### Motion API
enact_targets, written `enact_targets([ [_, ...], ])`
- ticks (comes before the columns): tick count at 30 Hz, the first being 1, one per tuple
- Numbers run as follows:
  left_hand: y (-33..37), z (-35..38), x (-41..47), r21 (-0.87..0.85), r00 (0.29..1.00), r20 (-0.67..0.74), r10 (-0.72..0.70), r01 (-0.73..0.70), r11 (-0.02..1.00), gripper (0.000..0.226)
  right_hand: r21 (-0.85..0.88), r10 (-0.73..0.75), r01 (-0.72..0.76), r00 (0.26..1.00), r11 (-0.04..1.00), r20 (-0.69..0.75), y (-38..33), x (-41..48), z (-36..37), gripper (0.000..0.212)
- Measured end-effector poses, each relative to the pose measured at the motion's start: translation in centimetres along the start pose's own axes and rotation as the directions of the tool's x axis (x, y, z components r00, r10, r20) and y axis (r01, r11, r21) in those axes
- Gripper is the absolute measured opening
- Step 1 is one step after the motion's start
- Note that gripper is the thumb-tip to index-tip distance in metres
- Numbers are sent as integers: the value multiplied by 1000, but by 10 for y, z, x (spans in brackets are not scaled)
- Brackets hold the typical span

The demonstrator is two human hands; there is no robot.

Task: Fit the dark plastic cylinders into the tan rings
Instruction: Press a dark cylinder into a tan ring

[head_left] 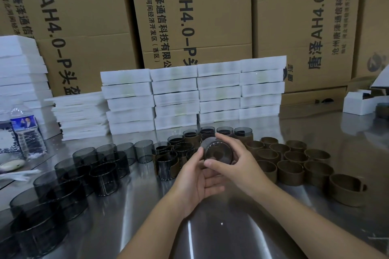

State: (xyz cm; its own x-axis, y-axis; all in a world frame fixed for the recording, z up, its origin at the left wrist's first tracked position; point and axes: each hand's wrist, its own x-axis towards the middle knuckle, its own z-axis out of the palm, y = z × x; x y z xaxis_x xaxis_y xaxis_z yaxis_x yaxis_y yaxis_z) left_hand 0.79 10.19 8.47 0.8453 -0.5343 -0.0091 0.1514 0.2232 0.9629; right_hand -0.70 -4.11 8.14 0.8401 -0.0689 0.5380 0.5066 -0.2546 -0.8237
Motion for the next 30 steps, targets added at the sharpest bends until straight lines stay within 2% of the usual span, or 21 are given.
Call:
enact_targets([
  [5, 1, -3, 2, 114, 997, -36, -71, 75, 991, 77, -75, -18, 14, 999, 997, -45, -2, 0, 1, 56],
  [8, 0, -5, 3, 172, 996, -54, -71, 80, 982, 81, -87, -22, 16, 997, 996, -69, -3, 0, 1, 50],
  [11, -2, -7, 6, 216, 996, -82, -45, 61, 974, 80, -79, -7, 0, 996, 997, -88, -6, 0, 1, 44],
  [18, -7, -9, 9, 285, 997, -73, 11, 10, 958, 67, -68, 25, -32, 994, 997, -102, -10, -1, -1, 60],
  [21, -8, -10, 10, 296, 995, -91, 28, 0, 955, 75, -69, 43, -50, 994, 996, -104, -12, -1, -2, 48],
  [25, -7, -10, 10, 311, 995, -86, 42, -13, 950, 63, -66, 60, -67, 993, 996, -105, -12, -1, -3, 34],
  [30, -6, -9, 10, 324, 996, -90, 13, 17, 946, 86, -53, 64, -71, 990, 996, -125, -14, -1, -3, 30],
])
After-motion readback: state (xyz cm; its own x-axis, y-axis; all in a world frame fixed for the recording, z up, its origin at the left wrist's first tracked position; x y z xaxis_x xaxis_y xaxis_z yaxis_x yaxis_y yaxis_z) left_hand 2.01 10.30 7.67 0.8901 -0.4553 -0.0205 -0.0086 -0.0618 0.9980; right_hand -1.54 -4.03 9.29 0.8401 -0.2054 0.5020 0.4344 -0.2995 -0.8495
